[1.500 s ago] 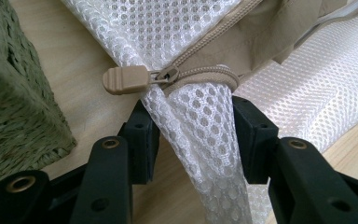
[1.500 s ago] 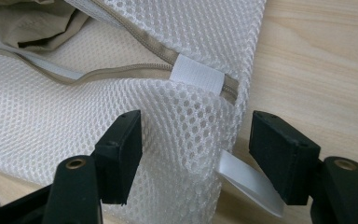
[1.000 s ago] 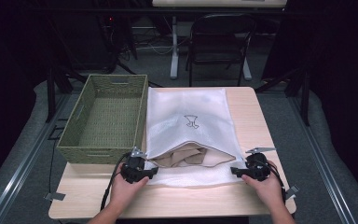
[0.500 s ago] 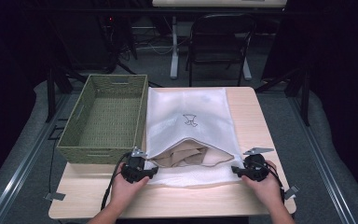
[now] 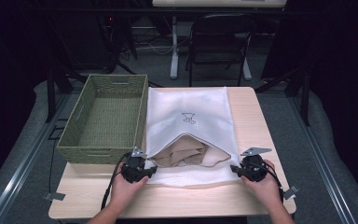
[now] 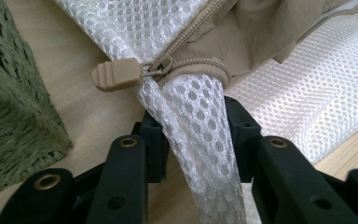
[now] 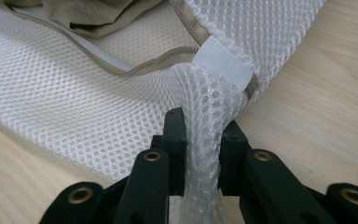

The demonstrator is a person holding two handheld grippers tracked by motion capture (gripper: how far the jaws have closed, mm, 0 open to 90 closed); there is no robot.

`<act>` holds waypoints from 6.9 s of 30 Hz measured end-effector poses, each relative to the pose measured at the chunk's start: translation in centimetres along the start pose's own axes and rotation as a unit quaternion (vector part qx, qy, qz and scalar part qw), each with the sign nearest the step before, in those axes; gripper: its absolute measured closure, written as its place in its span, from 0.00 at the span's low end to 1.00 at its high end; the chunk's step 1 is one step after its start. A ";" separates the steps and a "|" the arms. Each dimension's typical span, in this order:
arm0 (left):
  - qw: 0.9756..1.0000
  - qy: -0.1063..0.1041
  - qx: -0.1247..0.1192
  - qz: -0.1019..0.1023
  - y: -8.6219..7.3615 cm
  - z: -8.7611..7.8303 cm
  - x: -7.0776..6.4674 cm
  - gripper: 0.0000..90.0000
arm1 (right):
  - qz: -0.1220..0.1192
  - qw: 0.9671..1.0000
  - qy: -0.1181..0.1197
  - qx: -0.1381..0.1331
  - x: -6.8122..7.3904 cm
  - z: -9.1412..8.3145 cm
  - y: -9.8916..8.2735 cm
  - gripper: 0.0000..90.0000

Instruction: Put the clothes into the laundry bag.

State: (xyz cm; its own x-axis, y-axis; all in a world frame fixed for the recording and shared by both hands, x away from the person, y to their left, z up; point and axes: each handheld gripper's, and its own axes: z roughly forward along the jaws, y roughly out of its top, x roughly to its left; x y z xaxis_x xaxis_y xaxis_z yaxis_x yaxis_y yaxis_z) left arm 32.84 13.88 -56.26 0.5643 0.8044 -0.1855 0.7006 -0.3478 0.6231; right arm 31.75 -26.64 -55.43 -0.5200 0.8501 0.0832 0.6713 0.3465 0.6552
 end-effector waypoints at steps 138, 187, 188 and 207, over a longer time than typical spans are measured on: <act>0.997 0.030 0.067 0.003 18.7 -7.8 4.2 0.92 | -0.054 0.997 -0.031 0.041 -2.3 -5.9 19.5 0.91; 0.998 0.052 -0.010 0.016 23.2 -14.2 3.6 0.93 | -0.058 0.996 -0.056 -0.043 -3.0 -11.6 22.8 0.92; 0.998 0.052 -0.013 0.015 23.3 -14.5 3.6 0.93 | -0.059 0.996 -0.057 -0.045 -3.0 -11.9 22.9 0.92; 0.998 0.049 -0.012 0.021 22.8 -15.2 3.0 0.92 | -0.065 0.995 -0.058 -0.046 -2.6 -12.9 22.8 0.91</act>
State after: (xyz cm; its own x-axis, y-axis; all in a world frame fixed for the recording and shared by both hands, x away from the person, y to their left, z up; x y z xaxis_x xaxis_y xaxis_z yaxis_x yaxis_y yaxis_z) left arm 43.87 15.68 -31.08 0.5470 0.8330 -0.0833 0.6652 -0.3721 0.6473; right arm 41.61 -26.02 -31.04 -0.5315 0.8422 -0.0905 0.5481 0.4234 0.7213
